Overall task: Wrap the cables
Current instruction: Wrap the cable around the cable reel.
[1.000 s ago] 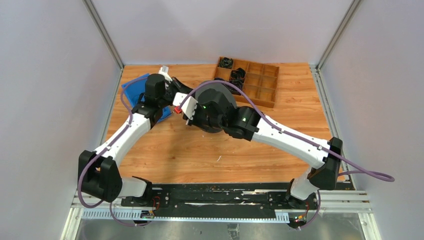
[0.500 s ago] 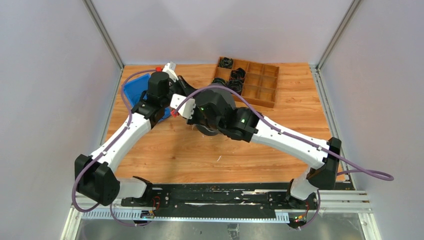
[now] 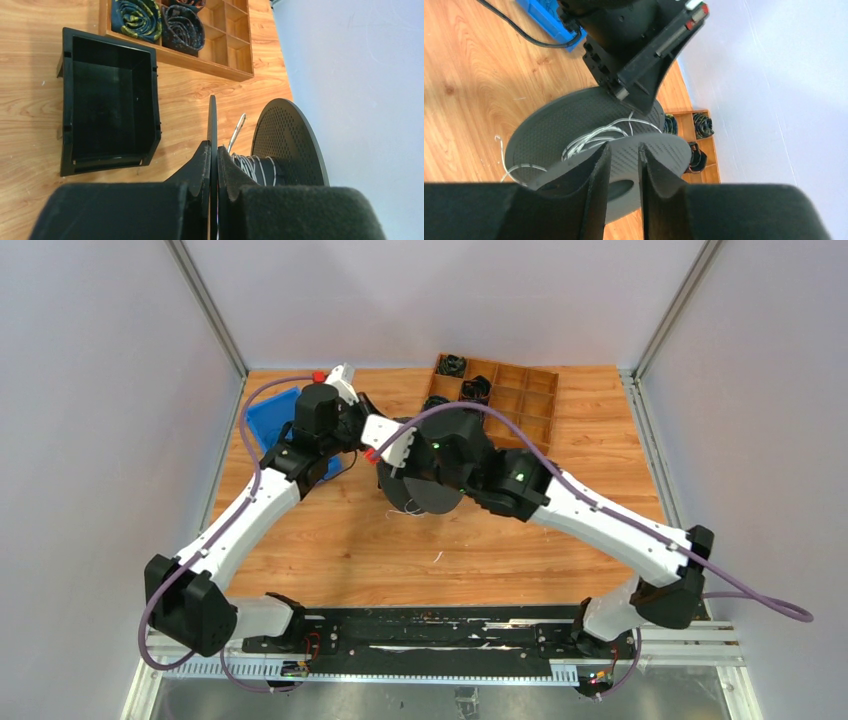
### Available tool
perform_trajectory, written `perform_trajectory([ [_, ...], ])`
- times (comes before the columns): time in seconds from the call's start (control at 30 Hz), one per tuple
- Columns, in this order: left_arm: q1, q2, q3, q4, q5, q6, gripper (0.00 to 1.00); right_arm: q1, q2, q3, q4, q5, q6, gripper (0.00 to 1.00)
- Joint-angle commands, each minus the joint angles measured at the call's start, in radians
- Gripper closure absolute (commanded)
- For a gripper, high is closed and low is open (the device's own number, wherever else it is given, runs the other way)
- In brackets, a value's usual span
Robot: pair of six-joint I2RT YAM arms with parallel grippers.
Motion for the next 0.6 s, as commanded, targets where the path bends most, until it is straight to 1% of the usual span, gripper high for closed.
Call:
perform_trajectory([
  [0.0, 0.02, -0.036, 0.034, 0.04, -0.007, -0.061, 1.0, -0.08, -0.116, -0.036, -0.076, -0.268, 0.051, 0.69],
  [0.07, 0.049, -0.024, 0.017, 0.069, 0.023, -0.138, 1.0, -0.133, -0.162, -0.084, -0.076, -0.394, 0.086, 0.65],
  [0.13, 0.064, -0.007, 0.025, 0.055, 0.025, -0.167, 1.0, -0.189, -0.198, -0.137, -0.075, -0.496, 0.102, 0.58],
  [0.2, 0.071, 0.005, 0.029, 0.056, 0.04, -0.197, 1.0, -0.224, -0.231, -0.195, -0.069, -0.528, 0.107, 0.53],
  [0.3, 0.083, 0.017, 0.0, 0.097, 0.081, -0.284, 1.0, -0.275, -0.278, -0.279, -0.062, -0.607, 0.115, 0.39],
  [0.33, 0.088, 0.021, -0.016, 0.12, 0.099, -0.315, 1.0, -0.292, -0.294, -0.304, -0.055, -0.624, 0.122, 0.36],
  [0.37, 0.092, 0.024, -0.034, 0.145, 0.11, -0.355, 1.0, -0.317, -0.313, -0.329, -0.045, -0.642, 0.143, 0.35],
  [0.47, 0.099, 0.031, -0.086, 0.202, 0.136, -0.425, 1.0, -0.386, -0.345, -0.388, -0.016, -0.764, 0.189, 0.34],
  [0.53, 0.099, 0.032, -0.096, 0.209, 0.138, -0.435, 0.99, -0.412, -0.369, -0.437, 0.026, -0.854, 0.202, 0.32],
  [0.57, 0.099, 0.032, -0.097, 0.206, 0.137, -0.433, 1.0, -0.415, -0.381, -0.456, 0.049, -0.874, 0.208, 0.31],
])
